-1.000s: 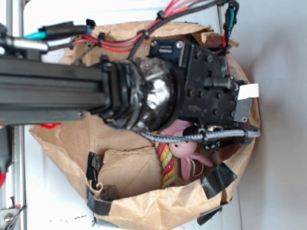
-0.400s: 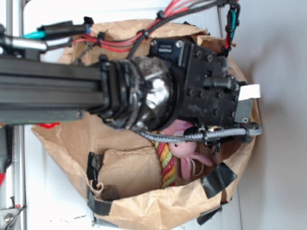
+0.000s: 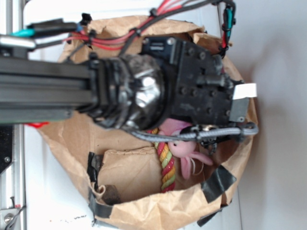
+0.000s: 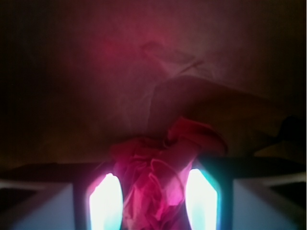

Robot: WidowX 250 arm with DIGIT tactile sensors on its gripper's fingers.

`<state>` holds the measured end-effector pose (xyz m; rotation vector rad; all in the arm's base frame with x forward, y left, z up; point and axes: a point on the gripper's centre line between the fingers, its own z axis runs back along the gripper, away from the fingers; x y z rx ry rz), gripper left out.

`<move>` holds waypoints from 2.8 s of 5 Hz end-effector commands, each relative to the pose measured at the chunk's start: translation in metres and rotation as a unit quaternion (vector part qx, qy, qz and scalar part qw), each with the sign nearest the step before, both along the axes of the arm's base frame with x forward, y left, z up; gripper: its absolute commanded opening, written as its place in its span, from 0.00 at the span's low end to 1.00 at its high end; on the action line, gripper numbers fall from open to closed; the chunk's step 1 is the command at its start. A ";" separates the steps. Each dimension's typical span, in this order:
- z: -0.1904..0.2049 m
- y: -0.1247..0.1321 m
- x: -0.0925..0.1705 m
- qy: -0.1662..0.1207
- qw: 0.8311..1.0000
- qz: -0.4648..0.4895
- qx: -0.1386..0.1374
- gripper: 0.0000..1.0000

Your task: Grab the red paper.

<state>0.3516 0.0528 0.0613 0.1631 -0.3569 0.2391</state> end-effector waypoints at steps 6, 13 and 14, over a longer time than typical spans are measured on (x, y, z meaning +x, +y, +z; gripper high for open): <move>0.079 -0.015 -0.027 -0.059 0.996 -0.050 -0.036 0.98; 0.032 -0.023 0.012 -0.029 0.999 -0.034 -0.020 1.00; 0.030 -0.025 0.016 -0.025 0.999 -0.025 -0.026 1.00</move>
